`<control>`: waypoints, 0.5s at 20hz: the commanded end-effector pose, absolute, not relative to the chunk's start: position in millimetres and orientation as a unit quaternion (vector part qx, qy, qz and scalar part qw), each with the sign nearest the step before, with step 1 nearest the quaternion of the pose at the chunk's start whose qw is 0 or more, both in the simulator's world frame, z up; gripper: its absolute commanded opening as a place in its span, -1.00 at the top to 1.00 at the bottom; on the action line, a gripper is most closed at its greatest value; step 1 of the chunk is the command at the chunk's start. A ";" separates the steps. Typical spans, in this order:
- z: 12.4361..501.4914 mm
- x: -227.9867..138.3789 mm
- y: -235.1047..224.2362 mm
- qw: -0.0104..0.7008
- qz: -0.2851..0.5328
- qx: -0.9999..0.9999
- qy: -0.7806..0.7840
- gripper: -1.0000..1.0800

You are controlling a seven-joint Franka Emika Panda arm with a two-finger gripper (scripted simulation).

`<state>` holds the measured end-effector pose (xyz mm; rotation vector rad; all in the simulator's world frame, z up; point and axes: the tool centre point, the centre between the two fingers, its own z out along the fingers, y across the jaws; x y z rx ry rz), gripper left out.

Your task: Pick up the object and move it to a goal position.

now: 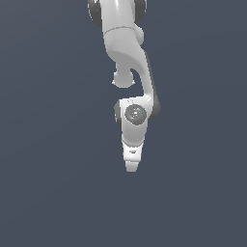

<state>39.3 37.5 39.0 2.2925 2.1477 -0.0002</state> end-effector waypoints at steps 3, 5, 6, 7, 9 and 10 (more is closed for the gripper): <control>44.5 37.6 39.2 0.000 0.000 0.730 0.684 1.00; 50.2 35.8 41.0 0.000 0.000 0.730 0.684 1.00; 53.8 34.7 42.1 0.000 0.000 0.730 0.684 1.00; 57.8 33.5 43.4 0.000 0.000 0.730 0.684 1.00; 67.4 30.5 46.5 0.001 0.000 0.730 0.684 1.00; 73.0 28.7 48.4 0.001 0.000 0.730 0.684 1.00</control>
